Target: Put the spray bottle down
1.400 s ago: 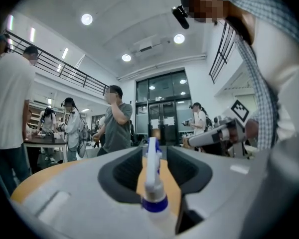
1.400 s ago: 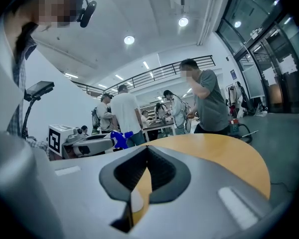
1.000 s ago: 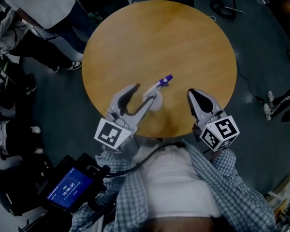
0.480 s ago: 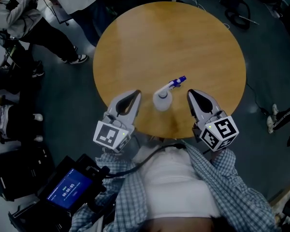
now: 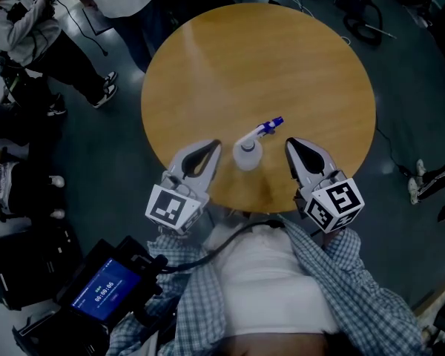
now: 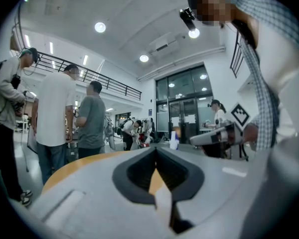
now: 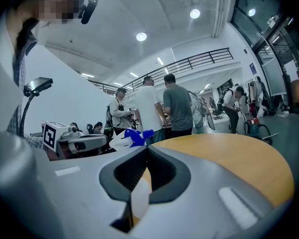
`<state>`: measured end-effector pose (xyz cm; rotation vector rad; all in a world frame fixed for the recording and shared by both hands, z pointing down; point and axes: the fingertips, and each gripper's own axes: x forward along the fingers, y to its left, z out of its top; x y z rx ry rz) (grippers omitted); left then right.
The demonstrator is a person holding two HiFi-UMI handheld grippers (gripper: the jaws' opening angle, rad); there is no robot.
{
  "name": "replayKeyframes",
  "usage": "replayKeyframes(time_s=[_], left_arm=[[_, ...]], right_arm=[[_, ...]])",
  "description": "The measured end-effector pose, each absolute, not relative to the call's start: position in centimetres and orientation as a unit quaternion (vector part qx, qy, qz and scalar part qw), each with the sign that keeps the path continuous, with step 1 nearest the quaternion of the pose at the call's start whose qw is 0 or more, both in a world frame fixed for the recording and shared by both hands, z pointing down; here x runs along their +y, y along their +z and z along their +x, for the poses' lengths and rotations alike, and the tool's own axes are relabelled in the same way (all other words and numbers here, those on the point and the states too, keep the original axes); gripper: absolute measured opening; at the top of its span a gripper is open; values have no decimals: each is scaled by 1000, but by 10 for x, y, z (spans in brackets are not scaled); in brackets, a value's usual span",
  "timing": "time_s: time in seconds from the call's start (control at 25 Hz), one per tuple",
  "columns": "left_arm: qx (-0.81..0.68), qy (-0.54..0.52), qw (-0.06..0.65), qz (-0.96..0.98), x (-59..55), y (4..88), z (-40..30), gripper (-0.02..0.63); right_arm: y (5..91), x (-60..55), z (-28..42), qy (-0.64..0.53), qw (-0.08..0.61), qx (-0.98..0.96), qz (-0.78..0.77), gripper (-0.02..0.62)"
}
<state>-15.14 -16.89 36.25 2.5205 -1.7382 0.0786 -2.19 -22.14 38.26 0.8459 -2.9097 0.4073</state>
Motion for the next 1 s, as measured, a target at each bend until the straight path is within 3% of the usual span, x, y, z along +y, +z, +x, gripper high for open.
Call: replayKeyframes(time_s=[1.0], left_arm=[[-559, 29, 46, 827, -167, 366, -145, 2]], right_arm=[[382, -217, -23, 136, 45, -951, 275, 2]])
